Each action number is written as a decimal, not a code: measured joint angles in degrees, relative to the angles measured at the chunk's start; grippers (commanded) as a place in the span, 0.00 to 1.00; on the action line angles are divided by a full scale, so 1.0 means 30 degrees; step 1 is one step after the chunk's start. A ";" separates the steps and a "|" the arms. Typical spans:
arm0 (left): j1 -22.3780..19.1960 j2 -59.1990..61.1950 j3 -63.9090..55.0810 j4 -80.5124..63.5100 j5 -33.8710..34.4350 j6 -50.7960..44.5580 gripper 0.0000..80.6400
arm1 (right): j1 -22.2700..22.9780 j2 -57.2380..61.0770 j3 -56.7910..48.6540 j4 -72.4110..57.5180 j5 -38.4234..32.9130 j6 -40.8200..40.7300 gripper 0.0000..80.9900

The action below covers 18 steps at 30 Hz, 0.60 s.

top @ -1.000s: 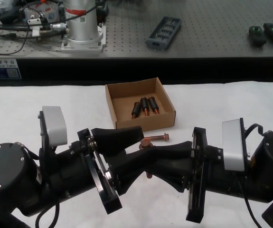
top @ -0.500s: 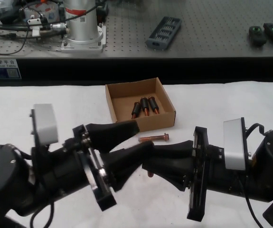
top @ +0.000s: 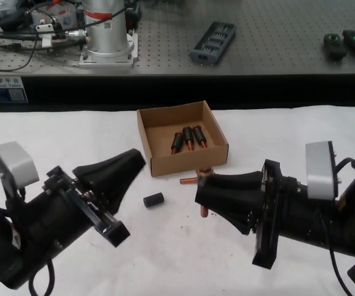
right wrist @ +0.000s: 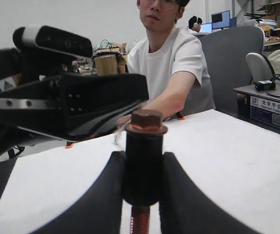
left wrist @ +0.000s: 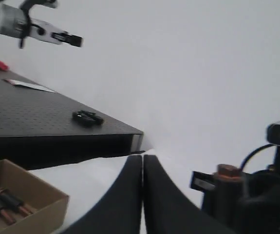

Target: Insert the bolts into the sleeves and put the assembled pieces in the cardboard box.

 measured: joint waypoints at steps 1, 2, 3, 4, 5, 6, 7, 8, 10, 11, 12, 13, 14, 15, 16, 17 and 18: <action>0.0000 0.0000 -0.0008 0.0295 -0.0661 0.0196 0.01 | 0.0000 0.0000 0.0000 -0.0244 -0.0004 0.0520 0.07; 0.0000 0.0000 -0.0008 0.0659 -0.1370 0.0425 0.01 | 0.0000 0.0000 0.0000 -0.0793 0.0034 0.1693 0.07; 0.0000 0.0000 -0.0008 0.0994 -0.1930 0.0565 0.01 | 0.0000 0.0000 0.0000 -0.1145 0.0027 0.2372 0.07; 0.0000 0.0000 -0.0008 0.1410 -0.2632 0.0681 0.01 | 0.0000 0.0000 0.0000 -0.1808 0.0027 0.3460 0.07; 0.0000 0.0000 -0.0008 0.2084 -0.3984 0.0847 0.01 | 0.0000 0.0000 0.0000 -0.1863 0.0027 0.3556 0.07; 0.0000 0.0000 -0.0008 0.2479 -0.4694 0.0893 0.01 | 0.0000 0.0000 0.0000 -0.2038 0.0038 0.3883 0.07; 0.0000 0.0000 -0.0008 0.2909 -0.5488 0.0893 0.01 | 0.0000 -0.0095 0.0000 -0.2084 0.0095 0.4150 0.07; 0.0000 0.0000 -0.0008 0.2993 -0.5631 0.0893 0.01 | 0.0000 -0.0172 0.0000 -0.2038 0.0191 0.4319 0.07; 0.0000 0.0000 -0.0008 0.3753 -0.7165 0.1041 0.01 | 0.0000 -0.0618 0.0000 -0.1321 0.0990 0.4455 0.07; 0.0000 0.0000 -0.0008 0.4104 -0.8002 0.1199 0.01 | 0.0000 -0.1002 0.0000 -0.0523 0.1534 0.4531 0.07; 0.0000 0.0000 -0.0008 0.4104 -0.8002 0.1252 0.01 | 0.0000 -0.1509 -0.0042 0.0631 0.2126 0.4553 0.07; 0.0000 0.0000 -0.0008 0.4361 -0.8527 0.1340 0.01 | 0.0000 -0.2113 -0.0193 0.2315 0.2720 0.4546 0.07; 0.0000 0.0000 -0.0008 0.4587 -0.8993 0.1427 0.01 | 0.0000 -0.3272 -0.0471 0.3903 0.3187 0.4546 0.07; 0.0000 0.0000 -0.0008 0.4757 -0.9247 0.1461 0.01 | 0.0000 -0.3898 -0.0850 0.5983 0.3714 0.4370 0.07; 0.0000 0.0000 -0.0008 0.4773 -0.9295 0.1467 0.01 | 0.0000 -0.4469 -0.1363 0.8319 0.4239 0.3960 0.07; 0.0000 0.0000 -0.0008 0.4830 -0.9405 0.1460 0.01 | 0.0000 -0.4876 -0.2479 1.2287 0.5353 0.3077 0.07; 0.0000 0.0000 -0.0008 0.4843 -0.9446 0.1460 0.01 | 0.0000 -0.5305 -0.3152 1.4201 0.5940 0.2620 0.07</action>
